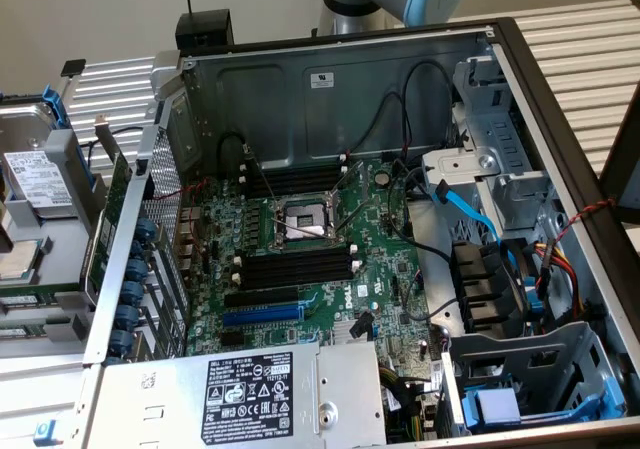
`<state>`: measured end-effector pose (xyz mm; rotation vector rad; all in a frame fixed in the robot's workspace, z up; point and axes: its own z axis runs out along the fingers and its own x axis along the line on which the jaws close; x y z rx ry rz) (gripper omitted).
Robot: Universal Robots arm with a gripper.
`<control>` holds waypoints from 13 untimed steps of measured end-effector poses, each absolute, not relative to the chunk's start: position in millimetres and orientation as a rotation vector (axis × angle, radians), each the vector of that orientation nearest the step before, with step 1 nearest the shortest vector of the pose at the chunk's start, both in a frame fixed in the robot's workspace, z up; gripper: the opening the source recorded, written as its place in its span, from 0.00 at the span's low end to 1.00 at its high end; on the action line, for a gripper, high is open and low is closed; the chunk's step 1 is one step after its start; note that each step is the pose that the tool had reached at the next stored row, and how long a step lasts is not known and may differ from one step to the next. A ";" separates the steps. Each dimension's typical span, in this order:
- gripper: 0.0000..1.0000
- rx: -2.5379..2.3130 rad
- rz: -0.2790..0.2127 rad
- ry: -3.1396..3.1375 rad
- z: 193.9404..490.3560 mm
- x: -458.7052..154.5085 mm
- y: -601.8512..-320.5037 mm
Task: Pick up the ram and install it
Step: 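Pick up the ram and move it above insertion slot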
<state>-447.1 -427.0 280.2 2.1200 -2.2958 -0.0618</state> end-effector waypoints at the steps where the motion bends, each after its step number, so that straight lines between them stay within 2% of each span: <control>1: 0.39 2.120 -0.062 -2.296 278.4 -447.4 -427.0; 13: 0.39 2.119 -0.063 -2.295 256.5 -448.6 -428.6</control>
